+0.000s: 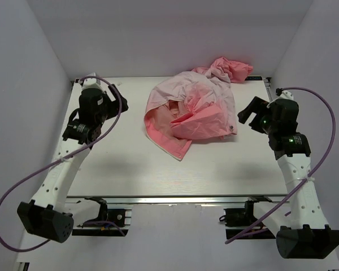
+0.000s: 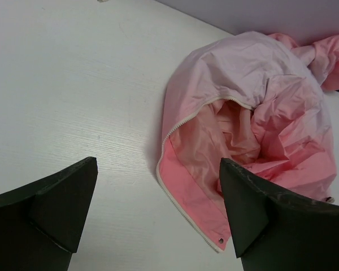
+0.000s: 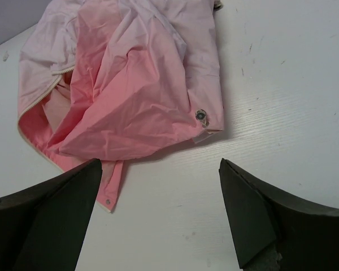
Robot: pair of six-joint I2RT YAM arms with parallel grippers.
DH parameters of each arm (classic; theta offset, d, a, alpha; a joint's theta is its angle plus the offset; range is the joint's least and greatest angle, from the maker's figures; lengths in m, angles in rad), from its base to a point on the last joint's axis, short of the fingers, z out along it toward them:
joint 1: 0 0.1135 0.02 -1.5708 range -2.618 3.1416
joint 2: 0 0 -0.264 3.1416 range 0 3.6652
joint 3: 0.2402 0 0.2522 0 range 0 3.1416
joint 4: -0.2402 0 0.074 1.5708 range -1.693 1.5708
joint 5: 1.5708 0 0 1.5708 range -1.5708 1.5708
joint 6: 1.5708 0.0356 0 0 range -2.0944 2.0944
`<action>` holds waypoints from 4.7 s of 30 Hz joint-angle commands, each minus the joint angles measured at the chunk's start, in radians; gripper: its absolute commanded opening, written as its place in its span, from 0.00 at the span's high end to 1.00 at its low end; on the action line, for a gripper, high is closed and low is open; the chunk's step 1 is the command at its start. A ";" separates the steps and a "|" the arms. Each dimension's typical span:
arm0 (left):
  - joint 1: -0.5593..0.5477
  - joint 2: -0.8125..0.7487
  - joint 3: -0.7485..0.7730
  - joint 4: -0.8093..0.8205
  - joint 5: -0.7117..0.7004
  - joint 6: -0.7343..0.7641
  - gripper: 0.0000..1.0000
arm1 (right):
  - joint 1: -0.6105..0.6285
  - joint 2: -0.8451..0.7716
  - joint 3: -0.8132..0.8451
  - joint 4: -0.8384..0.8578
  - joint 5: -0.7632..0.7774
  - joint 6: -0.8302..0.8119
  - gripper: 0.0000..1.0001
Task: Zip up the jacket
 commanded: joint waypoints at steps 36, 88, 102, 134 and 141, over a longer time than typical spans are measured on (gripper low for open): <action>-0.056 1.220 0.811 0.255 0.525 0.227 1.00 | 0.027 1.040 0.423 0.383 -0.122 -0.239 0.61; -0.058 0.439 0.073 0.044 0.296 -0.020 0.02 | 0.111 0.665 0.459 0.118 -0.040 -0.316 0.11; -0.088 0.118 -0.291 0.040 0.451 -0.075 0.02 | 0.444 0.235 0.028 -0.528 0.487 0.113 0.11; -0.105 0.333 -0.234 0.005 0.356 -0.007 0.02 | 0.110 1.016 1.017 0.148 -0.033 -0.101 0.11; -0.113 0.207 -0.145 0.017 0.383 0.029 0.02 | 0.170 0.414 0.300 0.072 0.077 -0.062 0.11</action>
